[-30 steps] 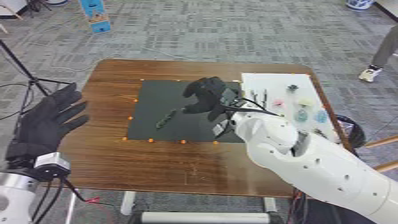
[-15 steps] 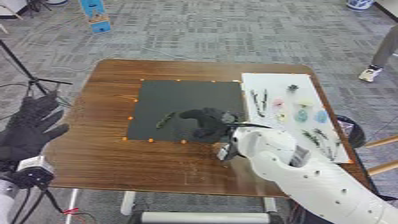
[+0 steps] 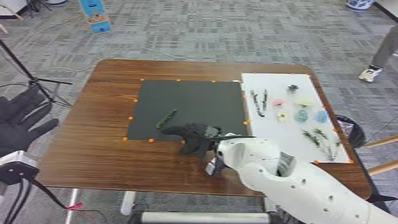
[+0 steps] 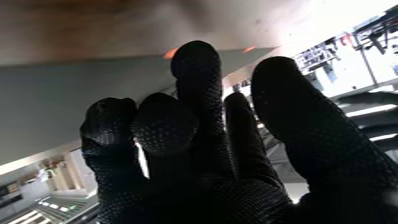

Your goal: Arrange flowers

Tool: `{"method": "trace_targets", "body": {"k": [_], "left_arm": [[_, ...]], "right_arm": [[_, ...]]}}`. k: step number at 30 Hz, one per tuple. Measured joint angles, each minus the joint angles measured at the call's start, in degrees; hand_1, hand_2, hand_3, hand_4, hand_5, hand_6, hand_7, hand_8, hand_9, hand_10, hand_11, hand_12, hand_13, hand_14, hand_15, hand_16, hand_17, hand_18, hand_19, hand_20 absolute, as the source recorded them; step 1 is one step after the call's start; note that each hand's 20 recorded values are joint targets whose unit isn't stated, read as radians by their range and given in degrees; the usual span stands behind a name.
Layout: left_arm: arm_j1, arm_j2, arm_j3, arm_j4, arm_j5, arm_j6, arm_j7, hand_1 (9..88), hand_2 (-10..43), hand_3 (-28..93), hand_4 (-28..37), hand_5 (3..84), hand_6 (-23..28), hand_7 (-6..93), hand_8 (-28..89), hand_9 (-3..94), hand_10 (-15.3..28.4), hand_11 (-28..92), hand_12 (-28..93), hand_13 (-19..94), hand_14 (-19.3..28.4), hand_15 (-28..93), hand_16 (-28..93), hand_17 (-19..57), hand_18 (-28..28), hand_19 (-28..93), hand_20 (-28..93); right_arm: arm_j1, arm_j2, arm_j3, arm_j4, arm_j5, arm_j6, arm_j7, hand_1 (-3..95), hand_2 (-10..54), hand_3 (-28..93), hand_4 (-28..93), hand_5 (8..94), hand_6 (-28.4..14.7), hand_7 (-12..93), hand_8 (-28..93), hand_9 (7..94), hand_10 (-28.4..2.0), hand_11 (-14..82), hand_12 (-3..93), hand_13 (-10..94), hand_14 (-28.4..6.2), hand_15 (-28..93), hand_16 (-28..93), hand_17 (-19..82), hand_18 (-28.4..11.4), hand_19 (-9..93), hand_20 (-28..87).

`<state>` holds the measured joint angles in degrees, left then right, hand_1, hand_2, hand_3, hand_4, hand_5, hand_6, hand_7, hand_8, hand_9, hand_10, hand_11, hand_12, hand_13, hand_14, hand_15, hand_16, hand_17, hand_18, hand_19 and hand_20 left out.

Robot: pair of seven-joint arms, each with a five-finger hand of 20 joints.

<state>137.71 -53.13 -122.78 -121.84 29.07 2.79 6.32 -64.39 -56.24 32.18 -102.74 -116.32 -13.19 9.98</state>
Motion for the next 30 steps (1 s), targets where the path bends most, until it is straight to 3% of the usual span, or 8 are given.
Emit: {"method": "trace_targets", "body": {"k": [4,6,8,10,15,23,25,30], "left_arm": [[-2.54,5.75,-1.14,3.90,-1.08,-0.52,-0.84,23.1,-9.5,63,-28.3,25.6,2.0,14.8,-8,21.7,9.9,10,17,17,12.9,9,6,-13.0,22.0,39,7],[-3.70,8.66,-1.40,5.21,-2.55,-0.54,-0.96,22.9,-9.5,63,-28.3,25.7,2.0,14.9,-8,21.7,10.0,10,17,17,12.9,9,6,-13.0,22.0,39,6],[-4.69,10.96,-1.43,5.70,-3.85,-0.53,-0.97,22.9,-9.5,63,-28.3,25.7,2.0,14.9,-8,21.7,10.0,10,17,17,12.9,10,6,-13.0,22.0,39,6],[-5.85,12.37,-1.24,5.72,-4.12,-0.53,-0.97,22.7,-9.5,63,-28.3,25.6,2.1,15.0,-8,21.7,10.0,10,17,17,12.9,10,6,-13.0,22.0,39,6],[-9.10,12.73,0.91,5.56,-3.87,-0.66,-1.09,22.6,-9.5,63,-28.3,25.8,2.1,15.0,-8,21.8,10.1,10,17,17,13.0,10,6,-13.0,22.0,39,6],[-8.79,11.56,2.51,4.77,-3.30,-0.75,-0.89,21.9,-9.5,64,-28.3,26.1,2.1,15.2,-8,22.2,10.3,11,17,17,13.0,11,6,-12.9,22.0,39,7],[-8.94,11.57,3.25,4.71,-2.40,-0.74,-0.89,21.8,-9.5,64,-28.3,26.1,2.1,15.4,-8,22.2,10.3,11,17,17,13.1,11,6,-12.9,22.0,40,7],[-11.29,12.21,6.04,4.66,1.62,-1.25,-1.21,21.9,-9.5,64,-28.3,26.1,2.2,15.5,-8,22.3,10.3,11,17,18,12.9,12,6,-12.7,22.1,40,7]], "right_arm": [[0.65,-2.69,-1.41,1.23,-1.10,0.02,1.44,31.7,5.2,91,-17,22.7,0.9,14,-12,68.1,-12.6,50.8,46.2,67,-11.4,85,38,35,-24.0,92,52],[0.92,-4.05,-1.89,1.57,-1.67,-0.06,2.05,31.4,5.9,92,-16,21.9,0.6,14,-12,69.1,-12.5,50.6,46.2,69,-10.9,86,37,36,-24.2,93,52],[1.33,-5.39,-2.48,1.85,-2.21,-0.26,2.47,30.8,6.8,93,-13,21.0,0.2,13,-12,70.4,-12.5,50.9,46.0,70,-10.5,86,37,37,-24.1,93,53],[1.98,-6.66,-3.38,2.07,-2.65,-0.27,3.01,30.2,7.9,93,-12,20.4,-0.2,13,-11,71.1,-12.5,50.9,46.2,70,-10.4,86,37,37,-24.1,93,53],[4.03,-9.14,-5.73,2.22,-2.83,0.71,6.16,29.6,9.9,93,-12,22.0,-0.1,12,-11,72.7,-12.6,53.1,44.3,72,-9.9,87,36,39,-24.0,93,55],[10.20,-12.36,-10.34,8.51,-2.80,2.78,8.37,27.8,15.8,93,-9,25.2,0.9,14,-13,74.5,-12.5,56.1,42.7,73,-9.6,88,36,41,-24.2,93,57],[12.60,-13.36,-12.31,11.21,-2.78,2.63,8.59,27.0,16.7,93,-8,25.4,0.7,14,-13,74.7,-12.5,56.5,42.5,73,-9.7,88,36,41,-24.2,93,57],[17.36,-14.03,-15.83,13.43,-1.91,2.59,10.43,25.0,18.3,93,-8,26.7,-0.2,14,-12,75.1,-12.7,57.7,41.2,74,-9.5,88,36,42,-24.2,93,58]]}}
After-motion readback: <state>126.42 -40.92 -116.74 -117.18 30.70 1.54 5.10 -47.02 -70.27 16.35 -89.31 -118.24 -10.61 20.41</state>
